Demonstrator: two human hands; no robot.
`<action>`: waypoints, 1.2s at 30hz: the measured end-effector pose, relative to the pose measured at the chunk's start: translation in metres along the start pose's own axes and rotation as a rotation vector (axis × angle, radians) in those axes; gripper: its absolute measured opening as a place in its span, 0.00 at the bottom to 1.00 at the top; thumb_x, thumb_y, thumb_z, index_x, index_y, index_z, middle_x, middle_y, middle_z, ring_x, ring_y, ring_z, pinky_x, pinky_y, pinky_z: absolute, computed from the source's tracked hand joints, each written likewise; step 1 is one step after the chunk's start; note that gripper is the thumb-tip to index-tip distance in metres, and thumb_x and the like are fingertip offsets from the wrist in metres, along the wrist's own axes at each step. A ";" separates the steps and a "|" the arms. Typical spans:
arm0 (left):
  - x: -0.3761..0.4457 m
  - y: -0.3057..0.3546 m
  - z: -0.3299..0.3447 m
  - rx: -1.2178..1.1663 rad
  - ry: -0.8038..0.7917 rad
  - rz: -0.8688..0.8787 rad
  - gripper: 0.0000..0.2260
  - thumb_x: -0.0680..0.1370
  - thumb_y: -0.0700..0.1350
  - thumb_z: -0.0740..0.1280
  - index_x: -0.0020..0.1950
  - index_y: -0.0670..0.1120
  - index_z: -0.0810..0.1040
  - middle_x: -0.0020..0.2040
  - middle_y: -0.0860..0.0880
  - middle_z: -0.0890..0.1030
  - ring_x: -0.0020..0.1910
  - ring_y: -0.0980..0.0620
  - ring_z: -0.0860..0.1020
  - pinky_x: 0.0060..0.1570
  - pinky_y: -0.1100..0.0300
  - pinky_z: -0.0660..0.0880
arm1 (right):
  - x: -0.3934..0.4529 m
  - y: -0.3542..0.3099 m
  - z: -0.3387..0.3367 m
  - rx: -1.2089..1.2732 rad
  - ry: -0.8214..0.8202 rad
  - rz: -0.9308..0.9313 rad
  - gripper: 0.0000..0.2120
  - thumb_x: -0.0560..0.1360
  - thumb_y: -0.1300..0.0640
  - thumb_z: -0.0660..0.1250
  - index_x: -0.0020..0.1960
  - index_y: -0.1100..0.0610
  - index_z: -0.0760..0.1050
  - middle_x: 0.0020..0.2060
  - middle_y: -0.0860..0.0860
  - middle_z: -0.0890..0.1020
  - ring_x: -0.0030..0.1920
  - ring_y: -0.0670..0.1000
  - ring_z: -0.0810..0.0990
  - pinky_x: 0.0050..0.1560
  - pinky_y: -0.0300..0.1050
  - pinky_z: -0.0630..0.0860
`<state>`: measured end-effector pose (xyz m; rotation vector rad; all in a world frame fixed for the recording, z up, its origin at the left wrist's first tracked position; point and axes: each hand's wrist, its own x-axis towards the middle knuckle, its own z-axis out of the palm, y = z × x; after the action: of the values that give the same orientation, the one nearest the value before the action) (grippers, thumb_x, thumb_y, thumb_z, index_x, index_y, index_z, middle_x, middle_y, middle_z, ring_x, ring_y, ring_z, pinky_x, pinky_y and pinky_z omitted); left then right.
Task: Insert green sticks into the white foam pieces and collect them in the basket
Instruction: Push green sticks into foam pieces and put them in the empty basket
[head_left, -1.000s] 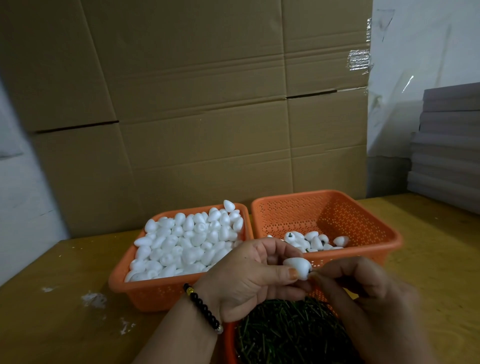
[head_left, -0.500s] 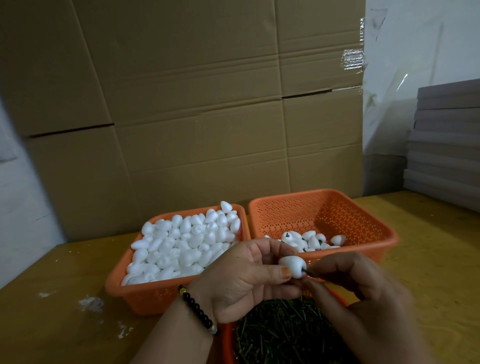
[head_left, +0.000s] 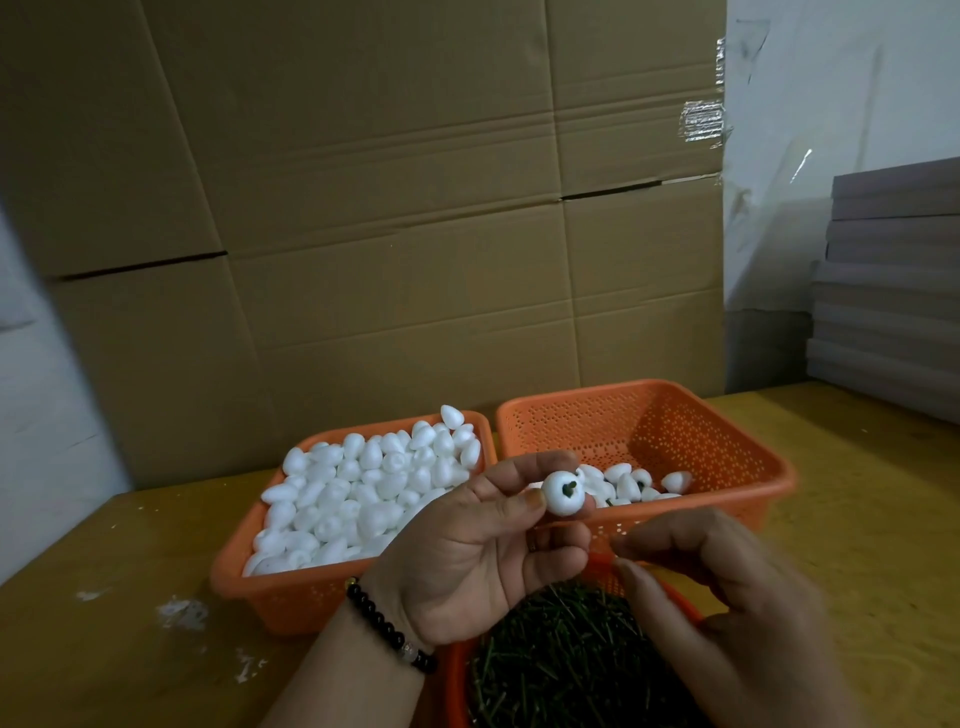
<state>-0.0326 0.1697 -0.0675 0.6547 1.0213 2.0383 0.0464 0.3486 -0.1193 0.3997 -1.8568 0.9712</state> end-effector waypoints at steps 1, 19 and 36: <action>0.000 0.000 0.000 -0.005 0.003 0.000 0.16 0.70 0.36 0.75 0.58 0.41 0.81 0.49 0.37 0.81 0.43 0.44 0.82 0.42 0.55 0.82 | 0.000 0.000 0.000 -0.003 -0.003 -0.003 0.08 0.69 0.49 0.70 0.44 0.52 0.80 0.42 0.41 0.81 0.42 0.42 0.83 0.40 0.42 0.79; 0.010 -0.002 -0.007 -0.028 0.262 0.027 0.11 0.73 0.44 0.68 0.54 0.46 0.83 0.49 0.43 0.83 0.37 0.52 0.78 0.34 0.62 0.76 | 0.001 -0.002 0.001 0.001 -0.023 -0.010 0.07 0.70 0.49 0.70 0.43 0.53 0.79 0.41 0.43 0.81 0.41 0.43 0.82 0.38 0.42 0.80; 0.059 0.002 -0.012 0.743 0.591 0.096 0.06 0.75 0.38 0.71 0.50 0.44 0.78 0.37 0.46 0.79 0.33 0.52 0.78 0.34 0.57 0.78 | 0.003 -0.008 -0.001 -0.037 -0.097 -0.046 0.07 0.70 0.51 0.68 0.41 0.54 0.79 0.39 0.43 0.80 0.40 0.40 0.80 0.38 0.37 0.77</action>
<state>-0.0764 0.2114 -0.0660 0.4557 2.1809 1.9461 0.0508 0.3441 -0.1131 0.4724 -1.9412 0.8992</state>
